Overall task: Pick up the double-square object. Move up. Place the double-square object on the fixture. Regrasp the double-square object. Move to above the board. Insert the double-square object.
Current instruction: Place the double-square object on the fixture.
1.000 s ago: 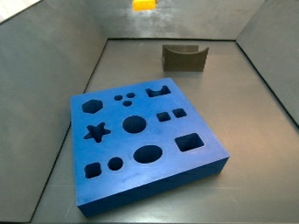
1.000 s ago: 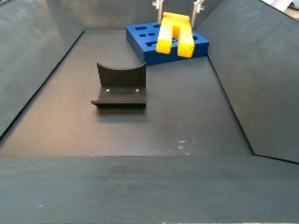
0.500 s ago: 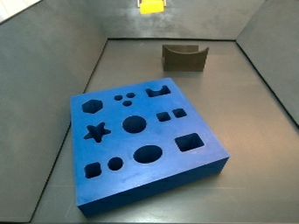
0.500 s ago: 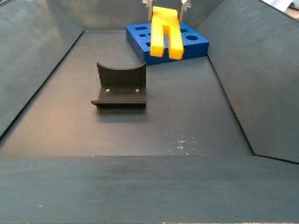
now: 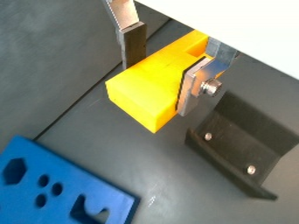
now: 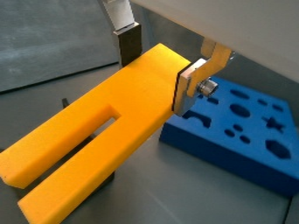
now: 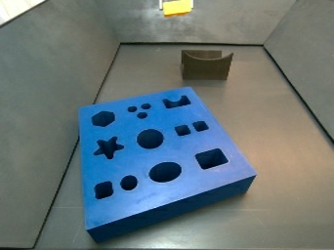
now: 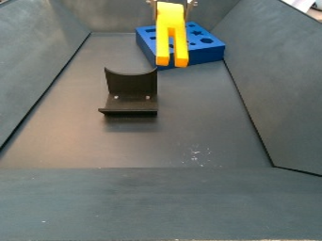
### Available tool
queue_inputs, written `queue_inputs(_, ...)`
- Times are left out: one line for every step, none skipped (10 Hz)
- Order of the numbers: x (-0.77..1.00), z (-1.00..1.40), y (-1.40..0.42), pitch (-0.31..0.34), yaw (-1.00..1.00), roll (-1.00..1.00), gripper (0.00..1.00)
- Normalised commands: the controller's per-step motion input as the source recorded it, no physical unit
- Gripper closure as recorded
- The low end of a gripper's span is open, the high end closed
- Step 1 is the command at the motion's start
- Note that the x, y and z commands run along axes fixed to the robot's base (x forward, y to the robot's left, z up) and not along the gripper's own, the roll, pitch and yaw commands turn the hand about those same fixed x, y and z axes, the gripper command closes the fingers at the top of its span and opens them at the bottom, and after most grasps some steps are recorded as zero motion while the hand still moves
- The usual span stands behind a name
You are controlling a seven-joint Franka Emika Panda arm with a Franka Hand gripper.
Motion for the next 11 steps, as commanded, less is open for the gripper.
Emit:
queue_inputs(1.00, -0.02, 0.00, 0.144, -0.04, -1.00, 1.00)
queue_inputs(1.00, -0.03, 0.02, 0.146, -0.05, -1.00, 1.00)
queue_inputs(1.00, -0.03, 0.03, 0.149, -0.07, -1.00, 1.00)
queue_inputs(1.00, -0.03, 0.03, 0.152, -0.08, -1.00, 1.00)
queue_inputs(1.00, -0.03, 0.04, 0.155, -0.10, -1.00, 1.00)
queue_inputs(1.00, -0.03, 0.04, 0.155, -0.13, -1.00, 1.00)
queue_inputs(1.00, -0.03, 0.04, 0.157, -0.15, -1.00, 1.00)
queue_inputs(0.98, -0.03, 0.05, 0.152, -0.19, -1.00, 1.00)
queue_inputs(0.93, -0.03, 0.05, 0.110, -0.20, -0.79, 1.00)
queue_inputs(0.90, -0.03, 0.05, 0.075, -0.20, -0.62, 1.00)
queue_inputs(0.87, -0.03, 0.05, 0.054, -0.19, -0.51, 1.00)
